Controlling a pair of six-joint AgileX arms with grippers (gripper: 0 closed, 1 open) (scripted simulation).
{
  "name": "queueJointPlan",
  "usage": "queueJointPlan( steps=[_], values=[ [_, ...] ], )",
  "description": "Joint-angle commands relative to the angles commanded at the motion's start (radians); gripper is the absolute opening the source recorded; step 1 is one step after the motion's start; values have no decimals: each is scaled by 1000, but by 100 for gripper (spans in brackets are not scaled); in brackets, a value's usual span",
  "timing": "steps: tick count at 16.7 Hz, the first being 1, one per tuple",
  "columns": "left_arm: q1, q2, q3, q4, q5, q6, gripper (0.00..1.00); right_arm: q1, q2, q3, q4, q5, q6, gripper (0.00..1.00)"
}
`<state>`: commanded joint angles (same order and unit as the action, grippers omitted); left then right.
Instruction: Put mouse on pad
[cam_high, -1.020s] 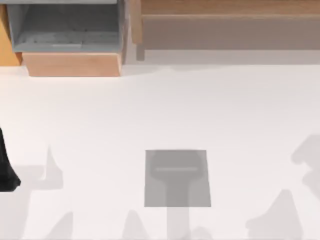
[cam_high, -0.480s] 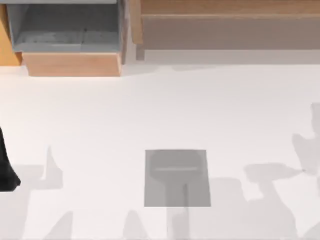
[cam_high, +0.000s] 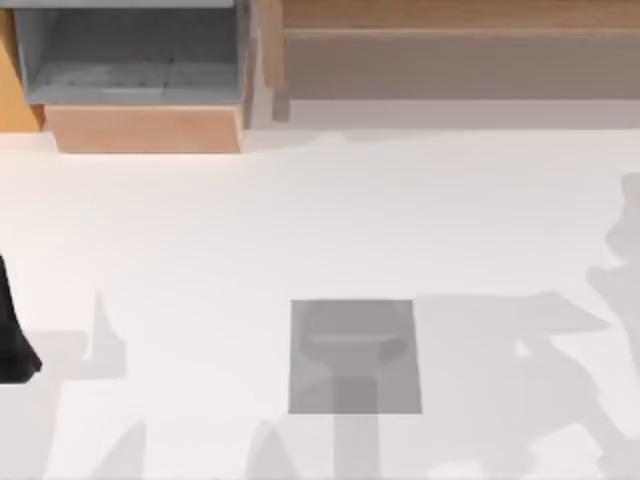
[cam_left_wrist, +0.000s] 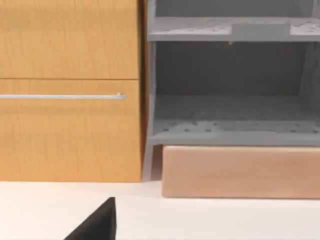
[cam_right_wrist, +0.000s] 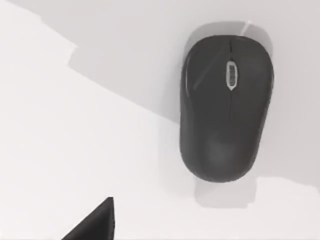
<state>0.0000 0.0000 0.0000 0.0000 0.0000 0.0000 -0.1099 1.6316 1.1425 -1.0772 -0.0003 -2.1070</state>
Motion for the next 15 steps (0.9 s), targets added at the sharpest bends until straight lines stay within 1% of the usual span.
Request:
queueJointPlan(
  steps=[6, 8, 15],
  values=[
    [0, 0, 0, 0, 0, 0, 100, 4, 0, -3, 4, 0, -2, 100],
    [0, 0, 0, 0, 0, 0, 100, 4, 18, -27, 39, 0, 0, 100],
    [0, 0, 0, 0, 0, 0, 100, 3, 152, -201, 359, 0, 3, 100]
  ],
)
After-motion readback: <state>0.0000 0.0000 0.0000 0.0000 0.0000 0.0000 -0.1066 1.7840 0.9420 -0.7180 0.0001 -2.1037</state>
